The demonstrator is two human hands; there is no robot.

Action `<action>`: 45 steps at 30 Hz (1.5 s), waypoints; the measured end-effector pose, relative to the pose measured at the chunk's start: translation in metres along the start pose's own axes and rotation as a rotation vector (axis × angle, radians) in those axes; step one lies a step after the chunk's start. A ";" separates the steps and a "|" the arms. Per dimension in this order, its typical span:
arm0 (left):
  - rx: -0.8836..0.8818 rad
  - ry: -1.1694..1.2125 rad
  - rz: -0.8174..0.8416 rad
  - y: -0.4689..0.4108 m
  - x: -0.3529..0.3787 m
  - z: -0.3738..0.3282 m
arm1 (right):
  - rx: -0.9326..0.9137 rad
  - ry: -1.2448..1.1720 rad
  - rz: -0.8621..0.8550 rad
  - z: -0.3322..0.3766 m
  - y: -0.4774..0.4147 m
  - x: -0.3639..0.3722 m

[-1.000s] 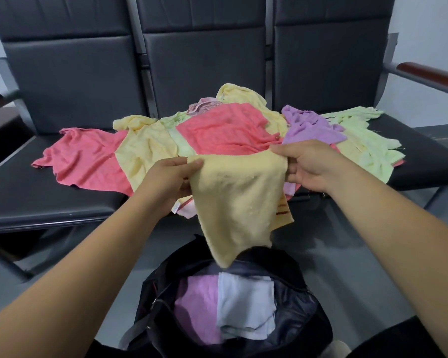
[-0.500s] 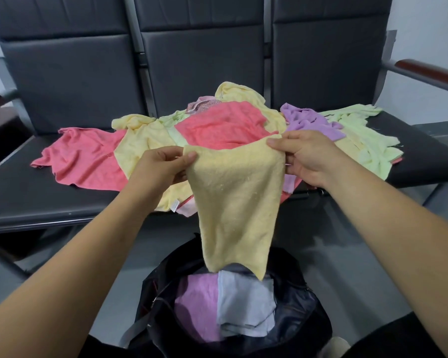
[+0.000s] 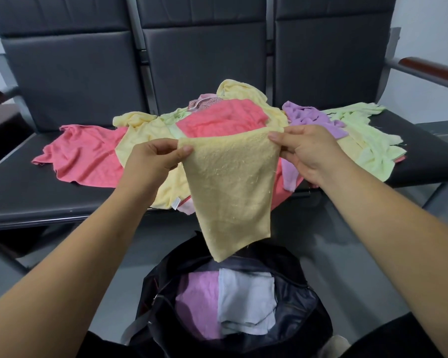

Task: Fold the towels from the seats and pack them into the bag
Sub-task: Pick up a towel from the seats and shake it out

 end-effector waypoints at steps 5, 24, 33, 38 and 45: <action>0.020 0.044 -0.044 0.002 0.000 -0.003 | -0.088 0.062 0.002 0.002 0.009 0.004; -0.084 -0.124 0.206 0.009 0.004 -0.003 | -0.230 0.503 0.135 -0.011 0.018 0.015; 0.144 -0.663 0.327 0.012 0.006 -0.008 | -0.064 0.768 0.560 -0.011 0.028 0.016; 0.090 -0.567 0.334 0.013 0.008 -0.001 | -0.299 0.838 0.385 -0.008 0.027 0.020; -0.222 -0.165 0.179 0.010 0.005 0.003 | 0.048 0.341 0.259 -0.017 0.022 0.014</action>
Point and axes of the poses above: each hand's wrist, its own y-axis away from the middle knuckle, its own x-axis out of the palm, z = x × y, the point moved 1 cm from there along -y, towards the middle knuckle, and after that the axes turned 9 degrees about -z, right-handed, at the moved point
